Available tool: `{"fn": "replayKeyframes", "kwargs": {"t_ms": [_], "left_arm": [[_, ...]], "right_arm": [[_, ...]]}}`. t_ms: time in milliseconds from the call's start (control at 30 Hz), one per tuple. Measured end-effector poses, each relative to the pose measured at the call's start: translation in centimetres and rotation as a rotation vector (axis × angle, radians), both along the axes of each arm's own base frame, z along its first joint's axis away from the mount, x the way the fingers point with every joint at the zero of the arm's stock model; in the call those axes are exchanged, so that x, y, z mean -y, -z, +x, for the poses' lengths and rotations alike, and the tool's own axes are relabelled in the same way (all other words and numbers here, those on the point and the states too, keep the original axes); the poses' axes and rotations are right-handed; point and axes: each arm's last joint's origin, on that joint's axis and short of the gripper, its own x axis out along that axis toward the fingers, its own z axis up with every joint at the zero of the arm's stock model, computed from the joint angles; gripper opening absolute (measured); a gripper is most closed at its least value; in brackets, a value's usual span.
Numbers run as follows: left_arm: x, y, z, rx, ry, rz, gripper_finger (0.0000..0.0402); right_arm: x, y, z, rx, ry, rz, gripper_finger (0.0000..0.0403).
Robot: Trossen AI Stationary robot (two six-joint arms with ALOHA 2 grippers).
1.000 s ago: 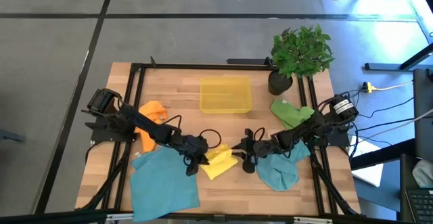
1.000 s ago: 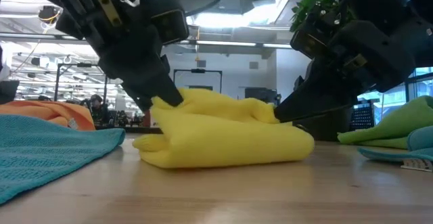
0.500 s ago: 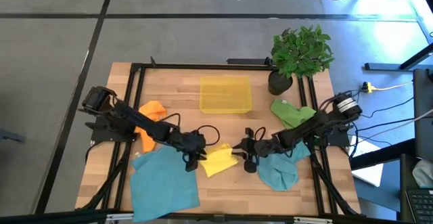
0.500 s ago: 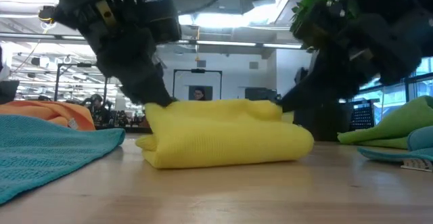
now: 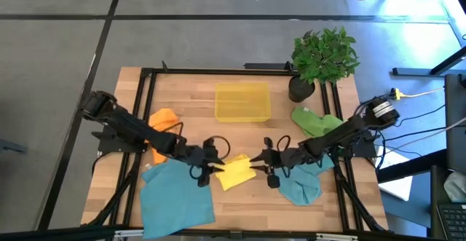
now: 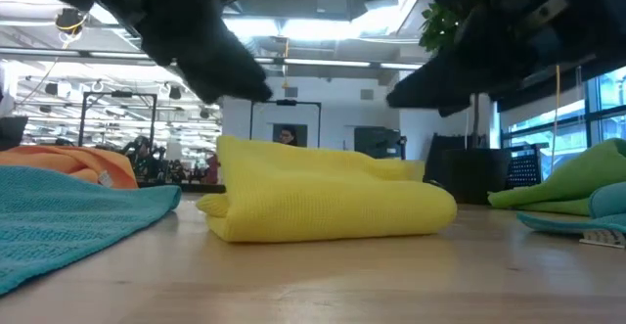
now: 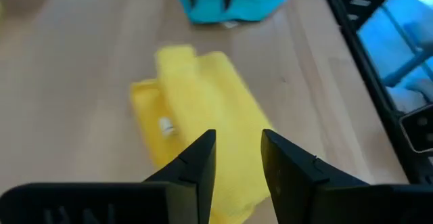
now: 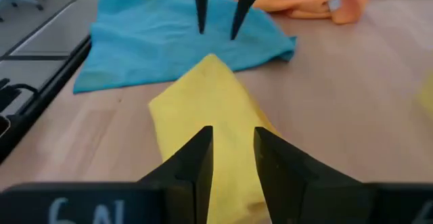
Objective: Fold microfiber towels
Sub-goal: Fold the yellow microfiber towel
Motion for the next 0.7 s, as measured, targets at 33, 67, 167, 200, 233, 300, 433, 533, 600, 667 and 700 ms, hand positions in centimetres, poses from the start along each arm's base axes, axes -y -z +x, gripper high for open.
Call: {"fn": "replayKeyframes", "kwargs": {"t_ms": [33, 67, 167, 200, 233, 300, 433, 533, 600, 667, 700], "left_arm": [[0.4, 0.4, 0.2, 0.011, 0.013, 0.000, 0.0109], [0.8, 0.8, 0.4, 0.016, 0.020, 0.004, 0.0109], [1.5, 2.3, 0.8, 0.013, 0.006, 0.039, 0.0109], [1.6, 2.9, 0.9, 0.004, -0.009, 0.059, 0.0109], [1.6, 3.4, 0.9, -0.007, -0.026, 0.075, 0.0109], [1.5, 4.4, 0.9, -0.046, -0.064, 0.107, 0.0109], [1.1, 5.8, 1.1, -0.088, -0.113, 0.115, 0.0109], [0.7, 6.3, 1.3, -0.104, -0.137, 0.109, 0.0109], [0.5, 6.4, 1.4, -0.109, -0.142, 0.110, 0.0109], [0.4, 6.4, 1.4, -0.112, -0.146, 0.111, 0.0109], [0.3, 6.4, 1.4, -0.112, -0.145, 0.114, 0.0109]], "right_arm": [[-0.1, 0.4, 0.2, 0.005, -0.003, 0.003, 0.0110], [-0.1, 0.8, 0.4, 0.008, -0.002, 0.005, 0.0110], [-0.1, 2.3, 0.9, 0.007, 0.004, 0.002, 0.0110], [-0.1, 2.7, 1.1, 0.007, 0.007, 0.002, 0.0110], [0.0, 3.1, 1.2, 0.003, 0.011, 0.001, 0.0110], [0.4, 4.0, 1.5, -0.015, 0.026, -0.007, 0.0110], [1.4, 5.8, 1.8, -0.076, 0.070, -0.012, 0.0110], [1.9, 6.8, 2.0, -0.098, 0.097, -0.001, 0.0110], [2.1, 7.1, 2.1, -0.097, 0.107, 0.008, 0.0110], [2.2, 7.2, 2.1, -0.093, 0.112, 0.012, 0.0110], [2.2, 7.2, 2.1, -0.092, 0.112, 0.012, 0.0110]]}}
